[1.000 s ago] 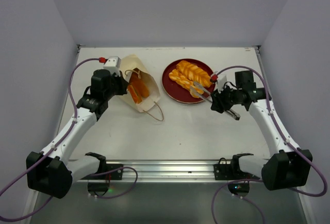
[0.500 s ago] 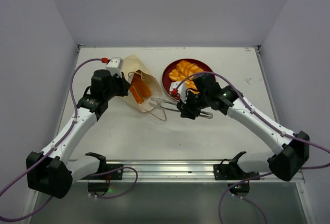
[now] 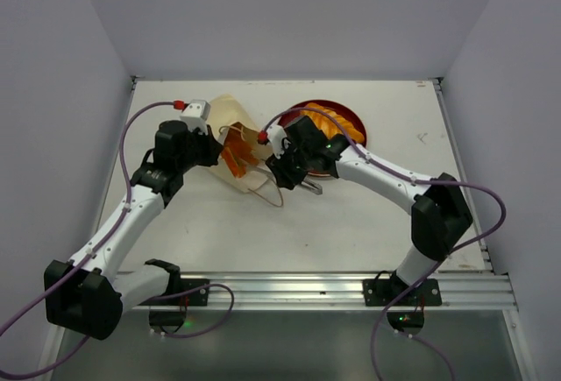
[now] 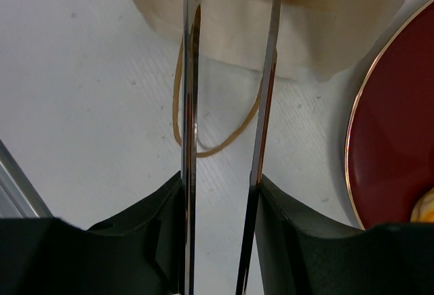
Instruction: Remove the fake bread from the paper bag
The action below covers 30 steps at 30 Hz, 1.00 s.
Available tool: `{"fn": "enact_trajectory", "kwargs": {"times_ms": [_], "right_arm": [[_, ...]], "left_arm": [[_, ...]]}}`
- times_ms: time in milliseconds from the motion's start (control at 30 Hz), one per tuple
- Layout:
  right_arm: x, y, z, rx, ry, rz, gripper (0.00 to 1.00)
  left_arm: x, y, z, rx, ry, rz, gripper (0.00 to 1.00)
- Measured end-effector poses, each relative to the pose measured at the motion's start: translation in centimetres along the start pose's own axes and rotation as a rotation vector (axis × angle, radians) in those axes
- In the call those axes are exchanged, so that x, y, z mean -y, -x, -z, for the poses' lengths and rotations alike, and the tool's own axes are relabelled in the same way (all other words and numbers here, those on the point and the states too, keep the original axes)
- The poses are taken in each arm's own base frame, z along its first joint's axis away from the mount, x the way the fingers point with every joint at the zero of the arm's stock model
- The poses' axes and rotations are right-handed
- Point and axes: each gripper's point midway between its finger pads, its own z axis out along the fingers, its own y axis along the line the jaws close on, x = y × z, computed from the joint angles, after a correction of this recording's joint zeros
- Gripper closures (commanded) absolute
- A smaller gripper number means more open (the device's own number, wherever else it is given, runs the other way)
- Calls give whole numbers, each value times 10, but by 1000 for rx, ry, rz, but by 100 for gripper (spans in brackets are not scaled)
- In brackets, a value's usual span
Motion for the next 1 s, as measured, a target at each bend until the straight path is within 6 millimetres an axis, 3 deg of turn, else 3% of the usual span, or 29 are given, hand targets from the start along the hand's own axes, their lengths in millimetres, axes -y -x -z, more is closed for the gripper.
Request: {"fn": "enact_trajectory", "kwargs": {"times_ms": [300, 633, 767, 1000], "right_arm": [[3, 37, -16, 57, 13, -58, 55], [-4, 32, -38, 14, 60, -102, 57], [-5, 34, -48, 1, 84, -118, 75], [-10, 28, -48, -24, 107, -133, 93]], "left_arm": [[2, -3, 2, -2, -11, 0, 100], [3, -1, 5, 7, -17, -2, 100], [3, -1, 5, 8, -16, -2, 100], [3, 0, 7, 12, -14, -3, 100]]}}
